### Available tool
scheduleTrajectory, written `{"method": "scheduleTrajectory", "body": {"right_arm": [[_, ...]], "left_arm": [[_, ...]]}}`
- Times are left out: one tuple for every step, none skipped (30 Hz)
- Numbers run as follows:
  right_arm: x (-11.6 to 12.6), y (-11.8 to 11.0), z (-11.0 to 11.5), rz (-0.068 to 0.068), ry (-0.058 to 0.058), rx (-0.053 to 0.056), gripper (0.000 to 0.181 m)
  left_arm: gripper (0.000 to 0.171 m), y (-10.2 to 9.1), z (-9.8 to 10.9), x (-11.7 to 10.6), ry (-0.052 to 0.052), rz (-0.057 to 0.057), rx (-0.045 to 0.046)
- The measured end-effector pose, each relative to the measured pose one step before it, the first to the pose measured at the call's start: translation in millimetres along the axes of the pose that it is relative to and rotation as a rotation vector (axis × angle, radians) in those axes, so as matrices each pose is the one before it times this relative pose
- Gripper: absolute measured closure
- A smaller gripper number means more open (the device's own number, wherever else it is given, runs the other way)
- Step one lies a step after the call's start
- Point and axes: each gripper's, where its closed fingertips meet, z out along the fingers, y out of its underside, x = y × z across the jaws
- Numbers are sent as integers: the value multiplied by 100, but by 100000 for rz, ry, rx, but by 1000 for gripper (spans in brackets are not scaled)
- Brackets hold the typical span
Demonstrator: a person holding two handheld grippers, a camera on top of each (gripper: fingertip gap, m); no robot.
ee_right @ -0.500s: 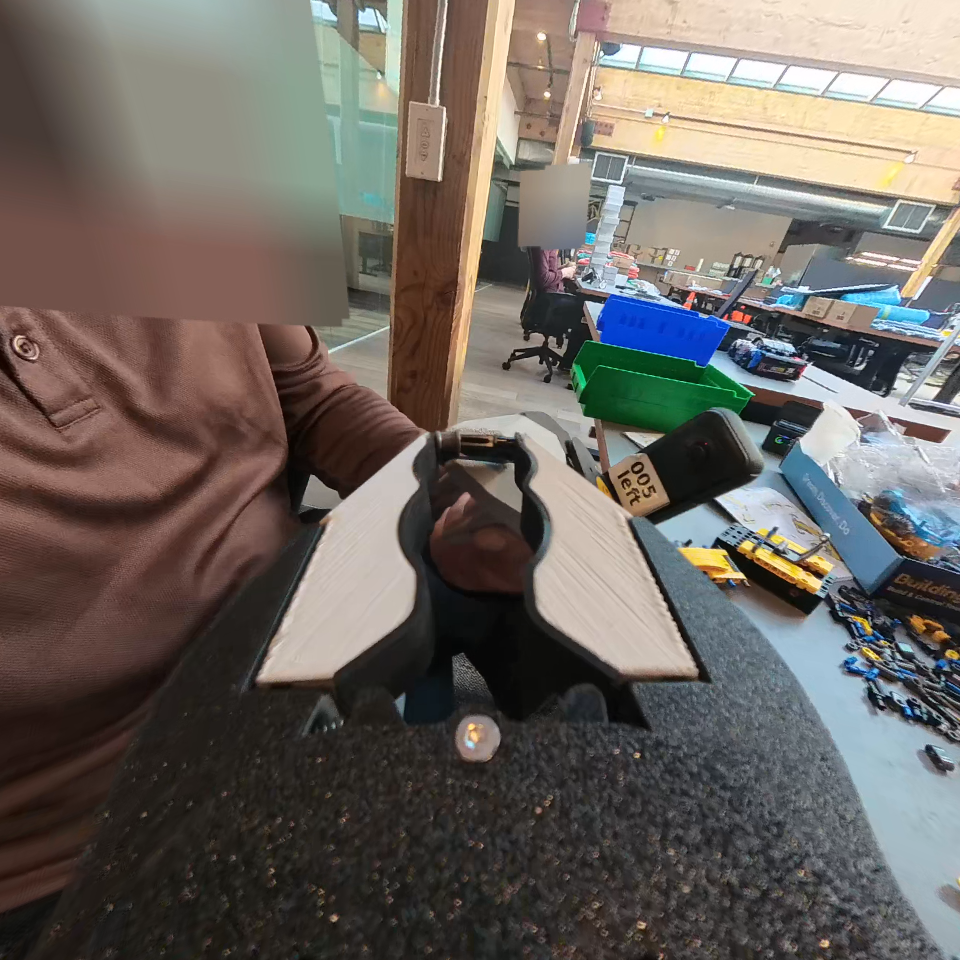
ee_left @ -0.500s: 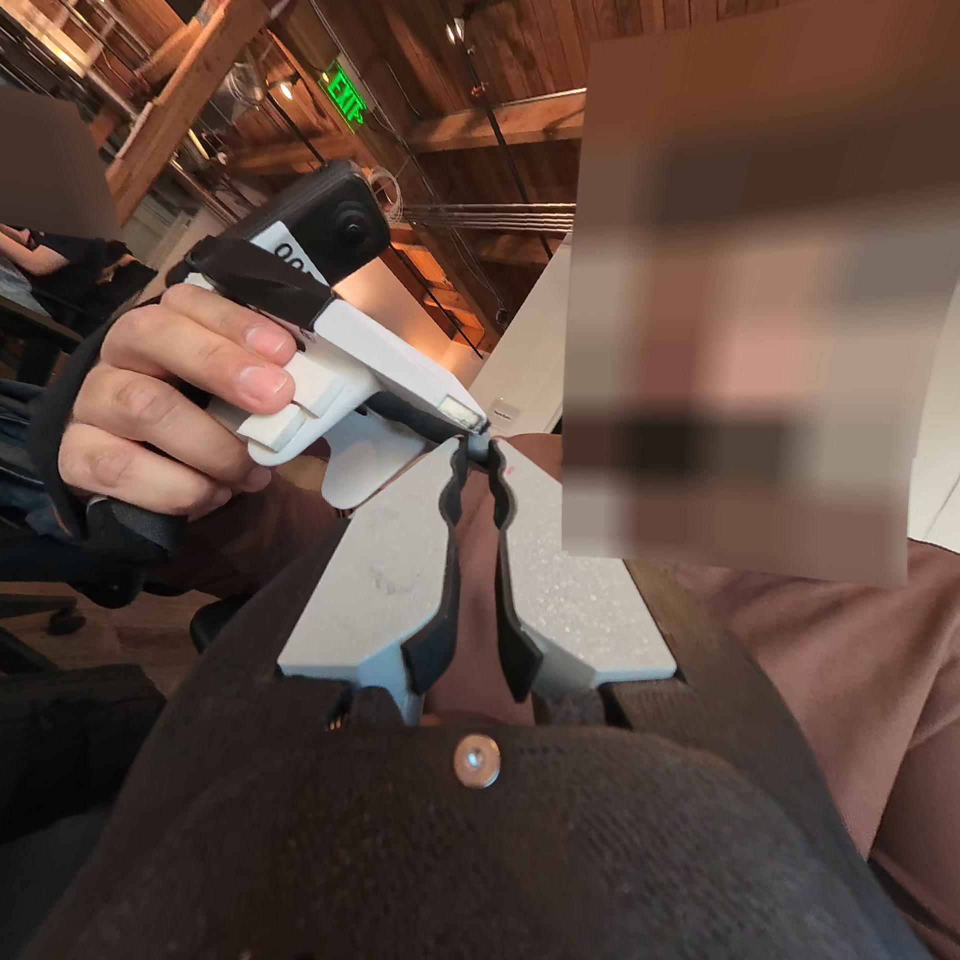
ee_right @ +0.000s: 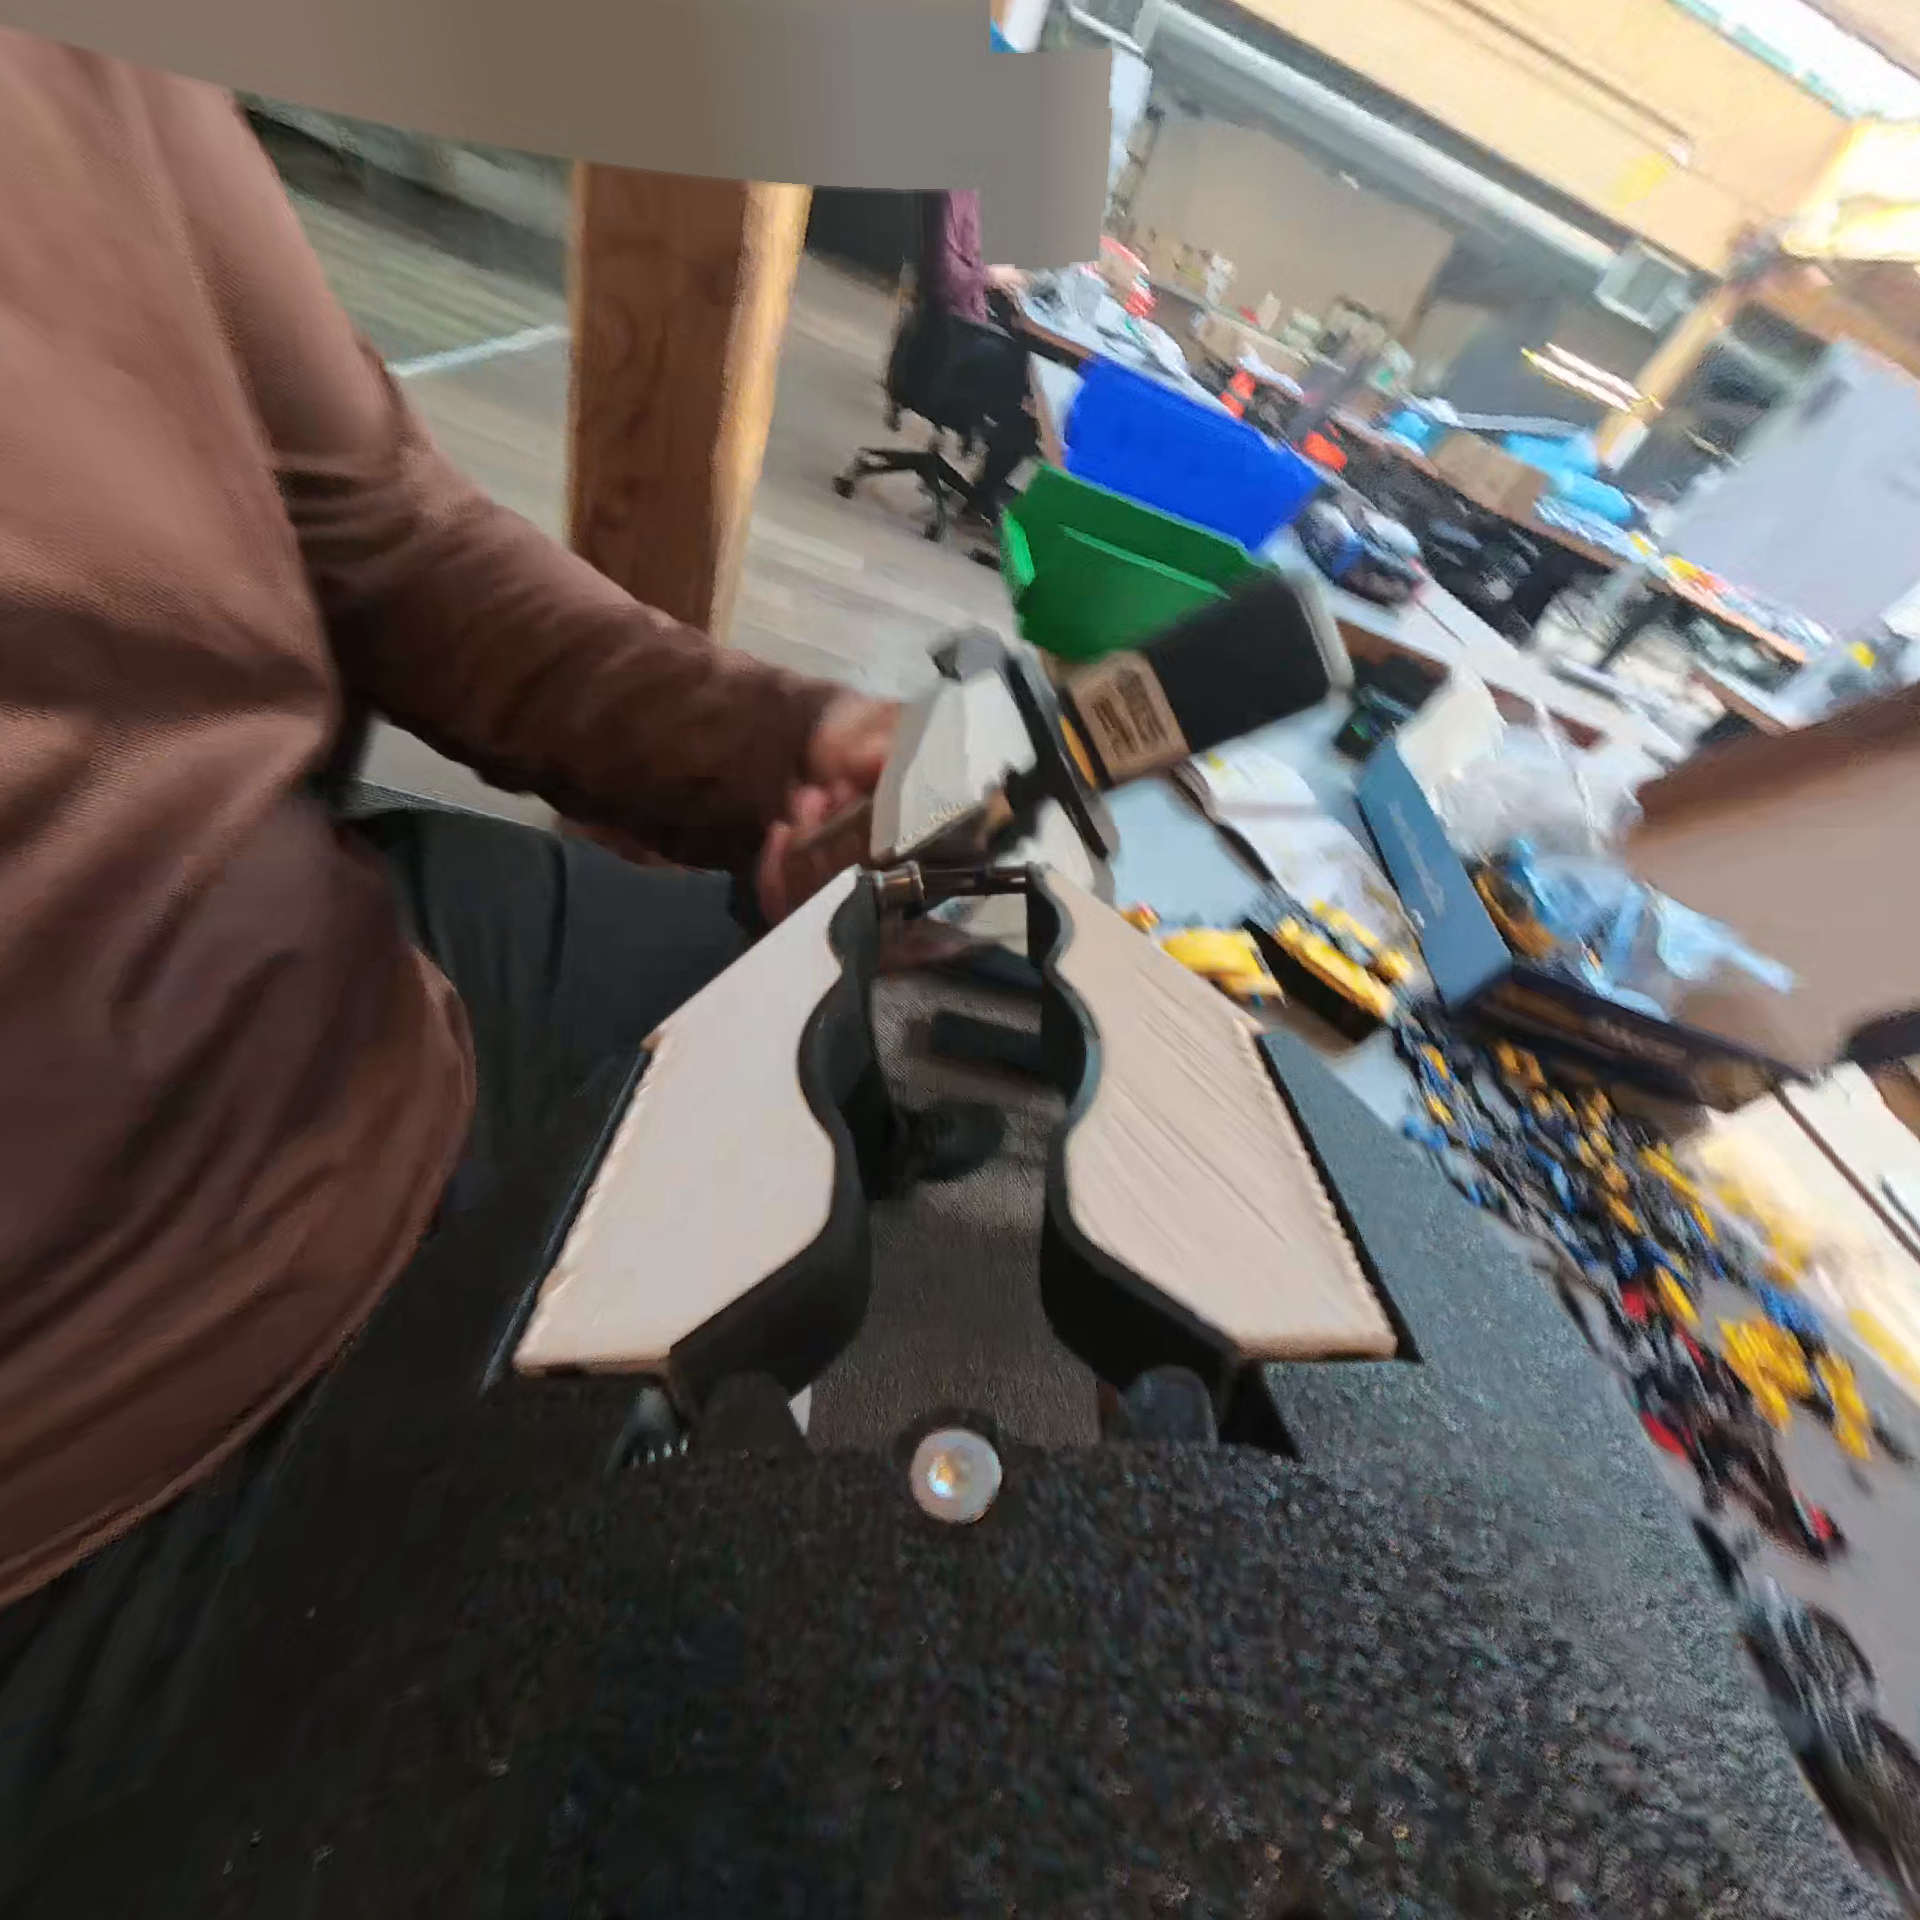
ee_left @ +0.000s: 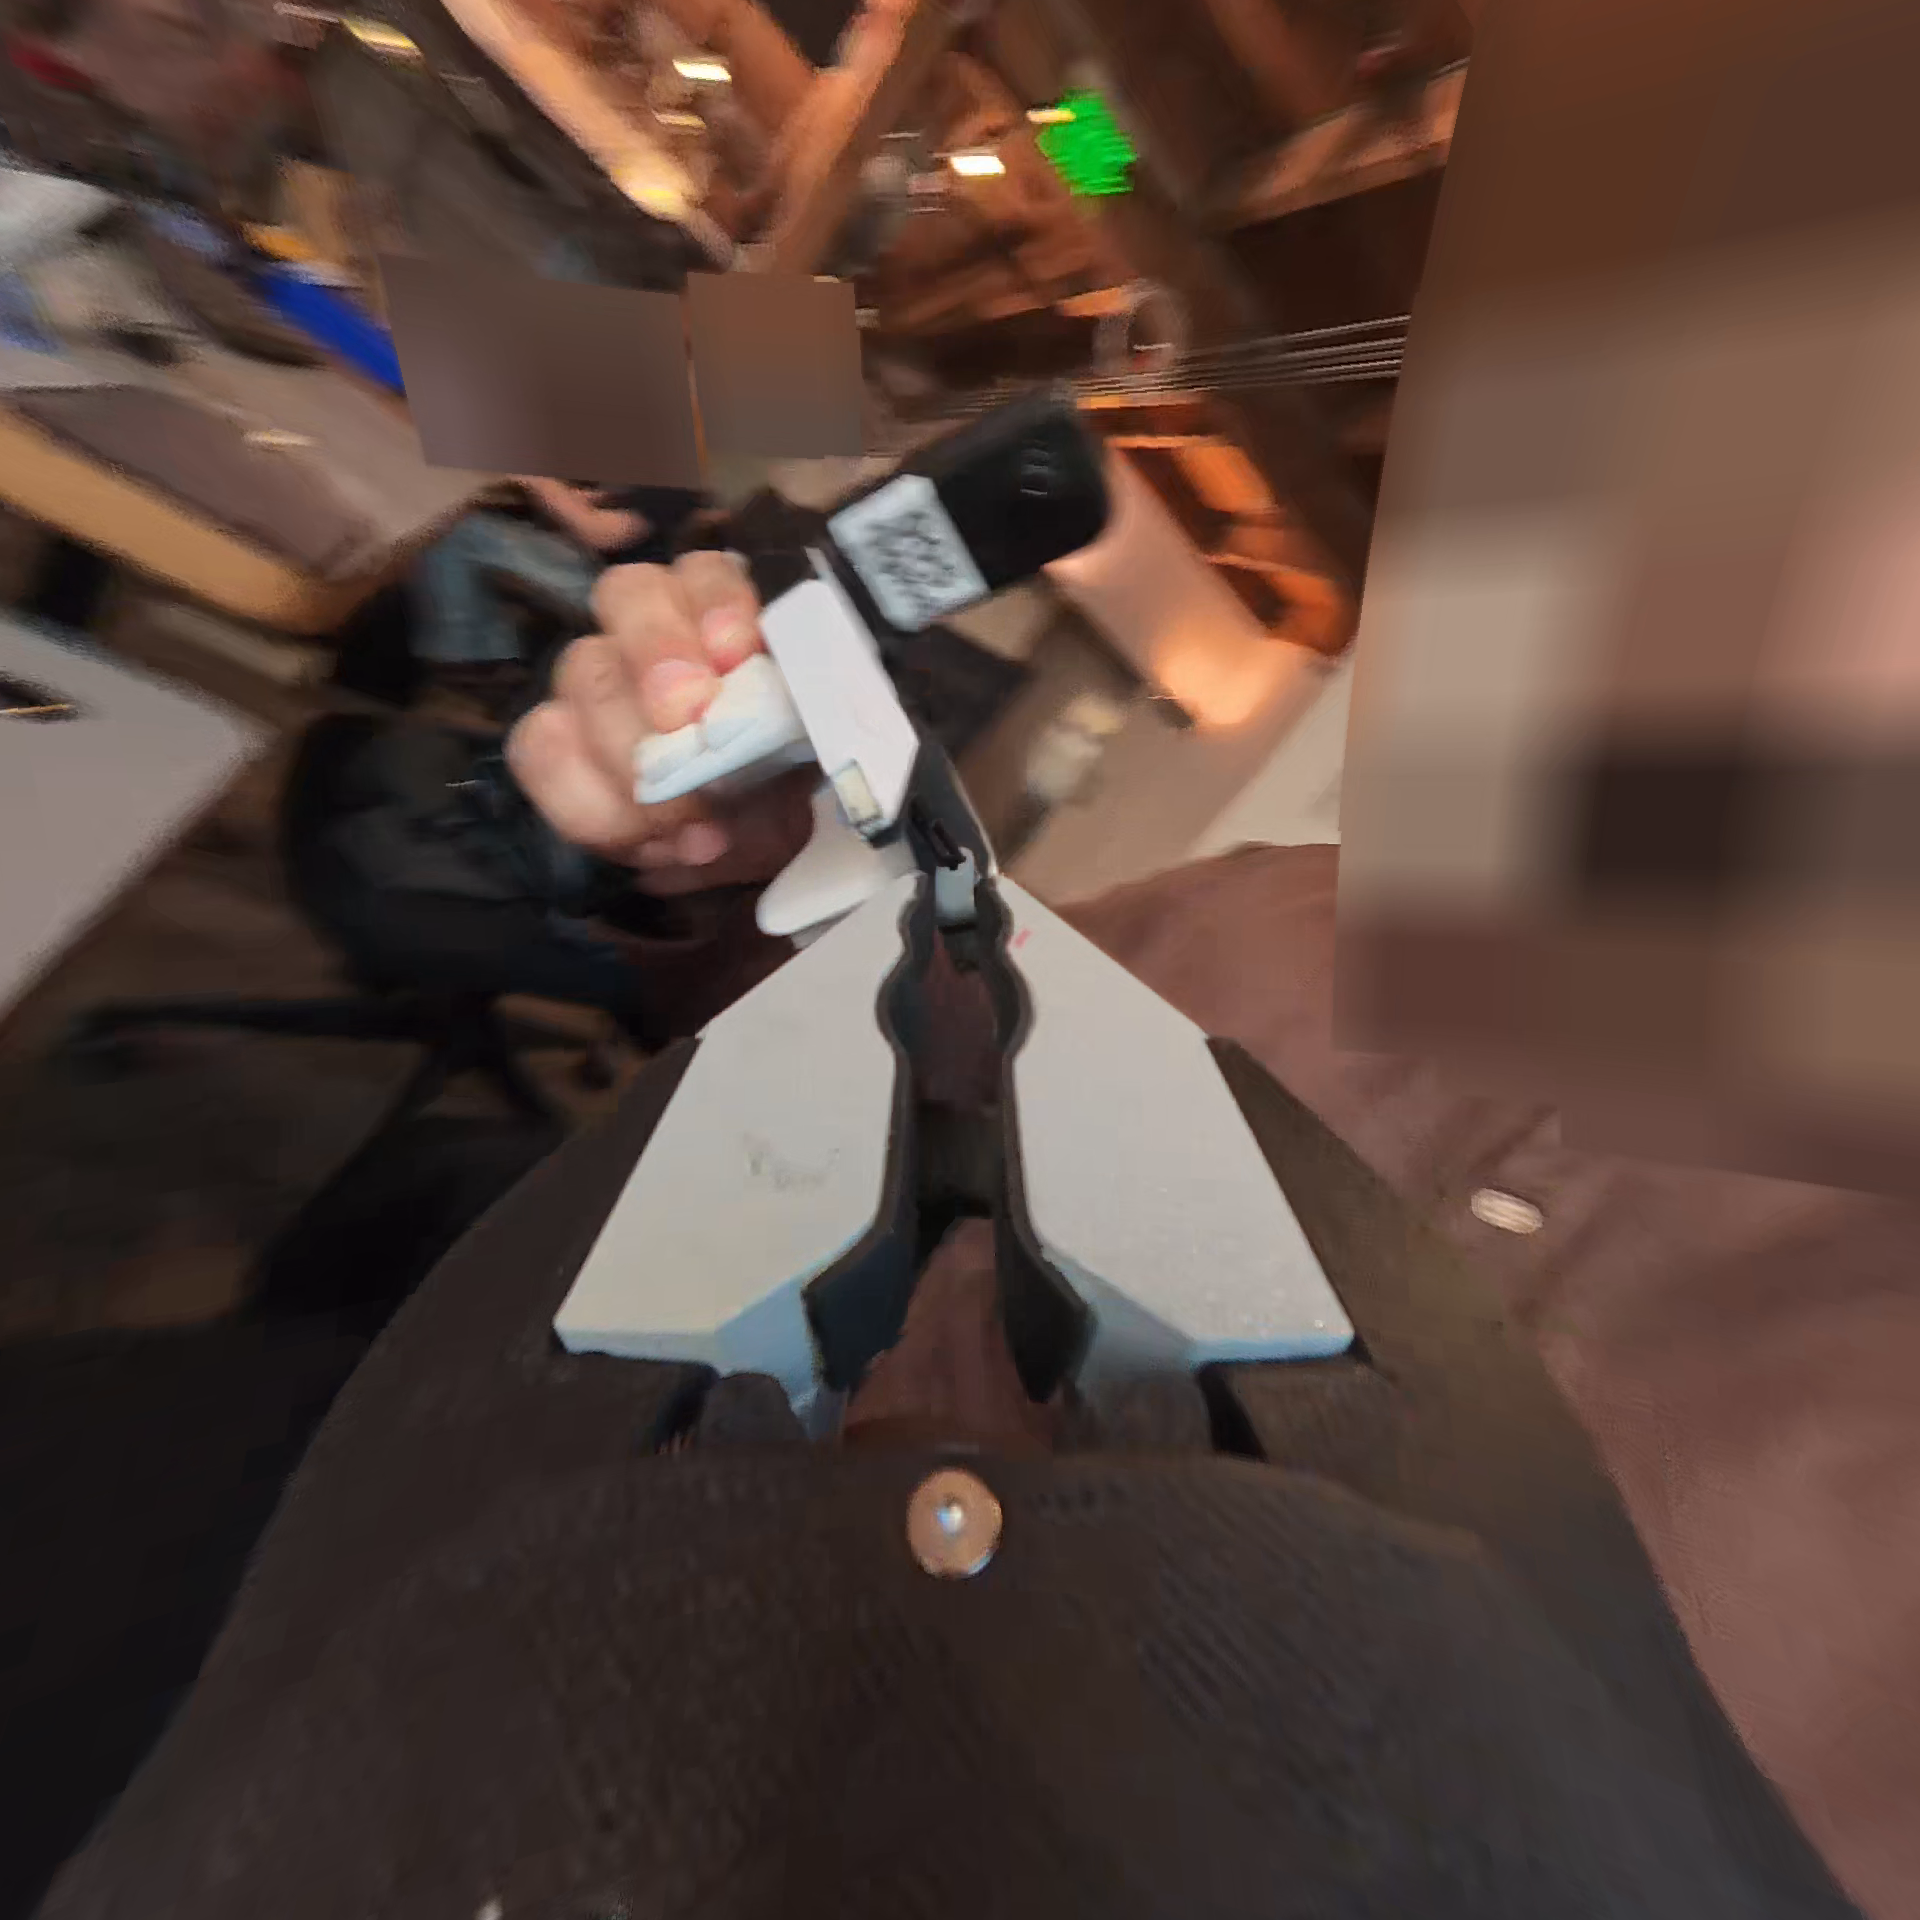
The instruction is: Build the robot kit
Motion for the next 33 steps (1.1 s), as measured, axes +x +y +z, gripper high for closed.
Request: {"method": "scheduleTrajectory", "body": {"right_arm": [[1193,2322,147,1064,4341,-6838,157],[720,2526,412,-553,1896,-8282,171],[645,2197,645,-549,1939,-6274,171],[854,1662,708,2140,2958,-3287,174],[824,1150,644,4194,1922,-786,178],[554,888,555,4001,-726,187,181],[924,1090,464,3394,1030,-2000,181],[1301,1110,323,3803,3584,-3724,179],[1051,608,72,4427,2541,-1926,156],[681,179,-216,4568,1170,4,153],[604,3,-360,3381,1747,622,157],[514,41,-357,1489,2195,303,158],[316,145,-251,171,1765,-319,161],[118,231,-80,30,730,-969,169],[-16,253,117,662,-232,-1419,173],[-64,221,296,1534,-914,-1710,173],[-35,190,425,2163,-1366,-2086,173],[38,119,510,2225,-1533,-2289,175],[128,67,550,1930,-1560,-2346,181],[214,82,528,1527,-1698,-2812,181],[227,95,499,897,-2166,-3444,181],[327,16,409,-29,-1714,-3341,181],[502,-208,253,-755,-185,-1845,181],[292,-396,92,-939,-827,-125,181],[-50,-423,7,-368,-2565,318,181],[-176,-317,31,341,-2949,-309,181],[-242,-69,104,154,-2990,-1399,181],[-108,195,174,-458,-1820,-2655,181],[172,305,223,-801,294,-2882,181],[86,293,278,-638,115,-2428,181],[-216,209,298,-185,-1518,-2017,181],[-203,72,270,46,-1075,-1366,181],[-83,-5,192,-134,-25,-1000,181]], "left_arm": [[167,-100,-944,-2437,-14322,2868,-2040],[166,334,-789,-2678,-15473,6112,-5145],[166,411,-438,-2382,-13336,5965,-4803],[166,407,-62,-1556,-7879,4901,-4002],[166,551,185,-1348,-6234,4714,-4350],[166,584,378,-1135,-4079,2102,-4130],[166,561,400,-1672,-7733,2611,-3888],[167,967,305,-2409,-13918,8460,-7215],[166,940,263,-2269,-15334,12776,-7154],[166,394,250,-1226,-10531,11990,-2878],[167,174,220,-542,-6967,10309,-898],[167,273,314,-205,-4736,9237,-663],[167,483,472,144,-1890,5852,-1376],[167,558,590,329,251,2558,-1500],[166,503,636,392,1443,703,-987],[166,452,605,404,2493,-885,-929],[166,217,493,249,2322,-2090,48],[166,-188,291,-18,1306,-2342,2226],[166,-56,221,-77,1826,-2547,915],[166,-11,184,-226,1368,-1968,604],[166,13,125,-169,1743,-1371,268],[166,-66,27,59,2472,-1316,-264],[166,-20,9,88,1318,463,-194],[166,56,-15,73,190,1510,-231],[166,95,-44,22,-193,1288,-239],[166,61,-68,-5,343,-127,191],[166,46,-30,-24,810,-1193,-83],[166,25,13,-51,778,-1416,-262],[166,-2,30,-8,866,-1480,-273],[166,-17,51,9,722,-1288,-232],[166,-28,33,24,752,-375,-230],[166,5,8,11,894,-935,-154],[166,20,-9,8,819,-1009,-61]]}}
